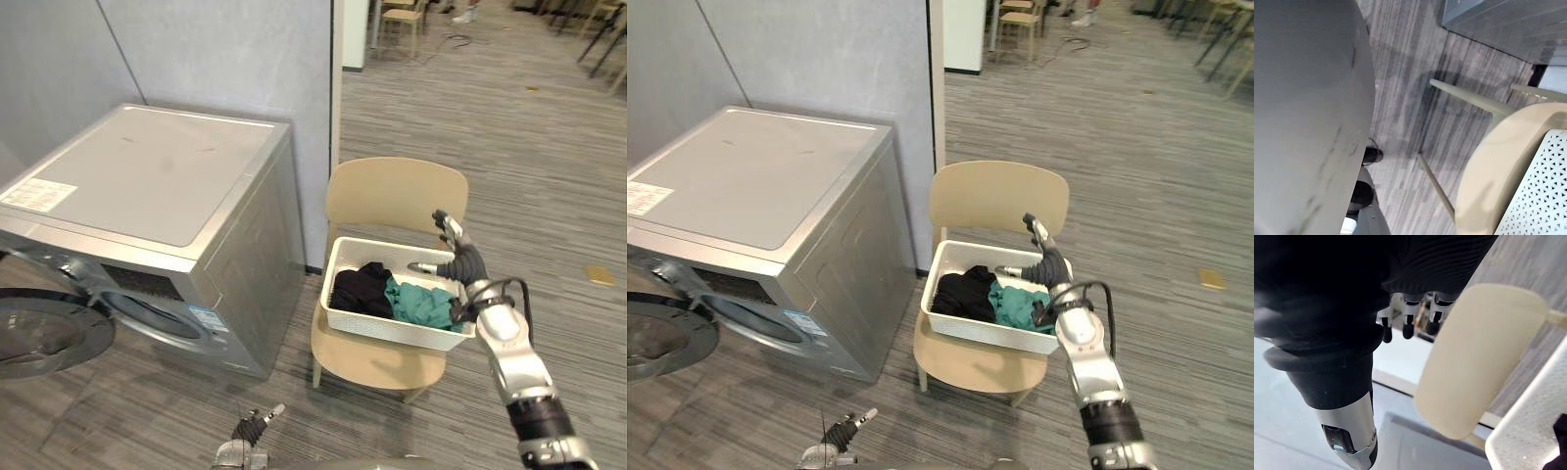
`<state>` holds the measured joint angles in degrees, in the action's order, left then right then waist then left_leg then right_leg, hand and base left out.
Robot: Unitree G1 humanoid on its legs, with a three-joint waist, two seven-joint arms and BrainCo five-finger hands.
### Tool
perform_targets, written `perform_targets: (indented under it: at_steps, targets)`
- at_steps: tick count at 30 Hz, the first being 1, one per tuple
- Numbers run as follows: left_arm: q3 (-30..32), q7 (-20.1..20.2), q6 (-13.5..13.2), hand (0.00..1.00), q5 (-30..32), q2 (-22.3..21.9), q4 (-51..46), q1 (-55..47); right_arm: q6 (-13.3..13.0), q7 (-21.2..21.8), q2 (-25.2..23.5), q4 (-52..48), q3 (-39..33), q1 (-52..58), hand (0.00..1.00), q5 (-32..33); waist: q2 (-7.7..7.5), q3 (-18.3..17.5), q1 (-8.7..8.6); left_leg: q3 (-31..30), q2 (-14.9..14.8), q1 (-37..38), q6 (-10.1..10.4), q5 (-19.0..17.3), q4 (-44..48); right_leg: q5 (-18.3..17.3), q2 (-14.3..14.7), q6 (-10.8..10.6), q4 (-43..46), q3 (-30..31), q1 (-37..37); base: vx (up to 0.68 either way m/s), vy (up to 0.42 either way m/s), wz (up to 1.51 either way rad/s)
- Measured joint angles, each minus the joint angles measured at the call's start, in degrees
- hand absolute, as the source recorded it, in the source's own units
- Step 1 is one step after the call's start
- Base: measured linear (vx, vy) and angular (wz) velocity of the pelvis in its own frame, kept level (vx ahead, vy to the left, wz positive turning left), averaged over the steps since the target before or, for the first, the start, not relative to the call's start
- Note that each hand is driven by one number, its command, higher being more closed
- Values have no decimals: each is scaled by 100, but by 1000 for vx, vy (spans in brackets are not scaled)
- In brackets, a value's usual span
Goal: Pick up the laundry basket with both hands and put the clothes into the washing machine.
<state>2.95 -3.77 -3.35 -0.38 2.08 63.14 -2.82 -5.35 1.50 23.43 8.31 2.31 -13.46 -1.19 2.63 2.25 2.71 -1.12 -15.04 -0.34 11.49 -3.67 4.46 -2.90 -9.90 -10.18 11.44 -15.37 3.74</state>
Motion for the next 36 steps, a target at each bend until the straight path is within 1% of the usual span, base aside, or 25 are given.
perform_targets:
  at_steps: [1, 3, 5, 6, 7, 8, 9, 11, 12, 13, 14, 15, 16, 17, 18, 19, 20, 22, 23, 24, 26, 30, 32, 36]
  targets:
    - [2, 4, -28, 0, -12, 7, -23, -14, 0, 0, 55, 326, 117, -314, 0, -3, -29, 8, 6, -13, -20, -79, 0, 125, -108, 84, 47, 52, -161, -96, -20, 8, -93, 23]
    - [3, 21, -76, 0, -8, 36, -130, -5, 0, -8, 70, 1068, 379, -873, 0, -13, -82, 38, 151, -8, -38, -220, 52, 281, -221, 319, 109, 75, -533, -166, -21, -18, -24, 13]
    - [55, 22, -145, 0, -2, 112, -266, 48, 21, -1, 68, 1684, 761, -1441, 0, -68, -221, 230, 267, -30, -31, -410, 62, 351, -211, 545, 143, 89, -853, -203, -3, -95, 5, 2]
    - [130, 21, -166, 0, -10, 161, -362, 152, 18, -6, 67, 2038, 1006, -1934, 0, -122, -274, 507, 308, -39, -38, -521, 67, 358, -174, 681, 171, 98, -993, -209, 25, -137, 12, 0]
    - [149, 18, -162, 0, -13, 175, -418, 202, 16, -5, 70, 2242, 1119, -2219, 0, -129, -288, 652, 315, -40, -38, -591, 67, 358, -149, 738, 177, 115, -1026, -210, 69, -187, 22, -3]
    - [168, 8, -202, 0, -57, 191, -516, 308, 9, -9, 86, 2653, 1281, -2801, 0, -166, -277, 946, 370, -37, -32, -727, 67, 358, -130, 836, 173, 110, -1050, -196, 201, -169, 26, -6]
    - [168, 6, -217, 0, -87, 191, -551, 374, 5, -15, 128, 2840, 1354, -3050, 0, -168, -259, 1067, 428, -28, -28, -812, 67, 359, -121, 885, 169, 137, -1044, -183, 298, -222, 44, -9]
    - [168, -22, -292, 0, -276, 230, -773, 567, 4, -16, 282, 3580, 1649, -3917, 0, -230, -226, 1585, 571, -25, 16, -1129, 44, 458, -99, 1013, 122, 138, -997, -158, 640, -224, 51, -7]
    - [163, -31, -313, 0, -342, 256, -817, 615, 10, -19, 307, 3746, 1712, -4093, 0, -307, -219, 1716, 595, -24, 19, -1180, 47, 483, -98, 1023, 114, 148, -960, -150, 712, -210, 41, -5]
    - [161, -71, -348, 0, -429, 308, -891, 686, 30, -30, 344, 4015, 1841, -4385, 0, -533, -217, 1919, 615, -26, 24, -1303, 43, 515, -83, 1032, 98, 159, -868, -136, 873, -182, 31, -7]
    - [154, -151, -373, 0, -556, 358, -948, 739, 70, -57, 411, 4115, 1926, -4547, 0, -962, -211, 2088, 633, -33, 28, -1429, 41, 530, -28, 1035, 81, 164, -761, -117, 1032, -159, 26, -7]
    - [154, -186, -380, 0, -608, 377, -961, 771, 80, -105, 449, 4153, 1957, -4605, 0, -1212, -192, 2175, 639, -37, 31, -1458, 38, 536, -15, 1035, 74, 165, -713, -111, 1077, -116, 21, -5]
    - [133, -280, -398, 0, -727, 381, -963, 822, 115, -216, 500, 4254, 1960, -4672, 0, -1661, -174, 2292, 645, -49, 38, -1548, 36, 539, 25, 1034, 57, 166, -639, -113, 1184, -92, 22, 1]
    - [98, -383, -406, 0, -882, 381, -982, 854, 141, -307, 577, 4392, 1956, -4709, 0, -1962, -145, 2322, 646, -95, 64, -1696, 28, 561, 55, 1033, 30, 166, -596, -138, 1299, -74, 18, 9]
    - [85, -428, -419, 0, -952, 381, -1001, 857, 153, -339, 619, 4544, 1955, -4760, 0, -2036, -124, 2333, 639, -145, 94, -1765, 20, 594, 51, 1029, -1, 168, -562, -173, 1363, -50, 24, 25]
    - [-47, -529, -446, 0, -1069, 351, -1107, 864, 199, -441, 727, 4870, 1908, -4880, 0, -2141, -43, 2394, 615, -220, 135, -1847, 21, 620, 45, 1029, -39, 168, -545, -238, 1390, -21, 18, 25]
    - [-126, -544, -458, 0, -1088, 344, -1163, 875, 226, -486, 773, 5031, 1861, -4935, 0, -2157, -18, 2428, 618, -235, 152, -1874, 8, 639, 45, 1029, -56, 168, -532, -254, 1406, -40, 27, 25]
    - [-364, -630, -485, 0, -1146, 284, -1373, 907, 347, -685, 890, 5468, 1553, -5110, 0, -2192, 56, 2484, 644, -338, 203, -2038, 1, 689, 43, 1023, -118, 174, -450, -346, 1536, -50, 19, 19]
    - [-395, -637, -488, 0, -1170, 260, -1419, 910, 365, -755, 902, 5565, 1485, -5154, 0, -2189, 57, 2488, 656, -339, 211, -2078, -3, 699, 43, 1023, -126, 174, -444, -348, 1575, -52, 14, 13]
    - [-481, -640, -487, 0, -1254, 253, -1499, 957, 405, -894, 974, 5764, 1302, -5206, 0, -2183, 86, 2506, 748, -350, 215, -2167, -2, 730, 40, 1023, -136, 174, -407, -355, 1670, -38, 5, 5]
    - [-510, -646, -485, 0, -1256, 235, -1564, 979, 434, -905, 1037, 5853, 1283, -5210, 0, -2172, 121, 2525, 787, -367, 217, -2201, -5, 751, 26, 1011, -147, 192, -363, -378, 1711, -33, -6, 6]
    - [-524, -666, -483, 0, -1308, 172, -1599, 1069, 450, -905, 1082, 6024, 1281, -5246, 0, -2169, 163, 2551, 783, -383, 259, -2394, -10, 863, -67, 985, -215, 209, -210, -391, 1995, -42, -12, 4]
    - [-525, -670, -481, 0, -1380, 144, -1655, 1068, 460, -905, 1086, 6157, 1281, -5244, 0, -2168, 217, 2586, 775, -410, 288, -2494, -27, 877, -57, 985, -242, 209, -176, -399, 2093, -16, -6, 2]
    - [-521, -745, -478, 0, -1492, 142, -1742, 1071, 454, -903, 1137, 6204, 1287, -5312, 0, -2172, 217, 2587, 759, -504, 292, -2695, -26, 917, -58, 986, -247, 210, -161, -481, 2233, 0, -16, 8]
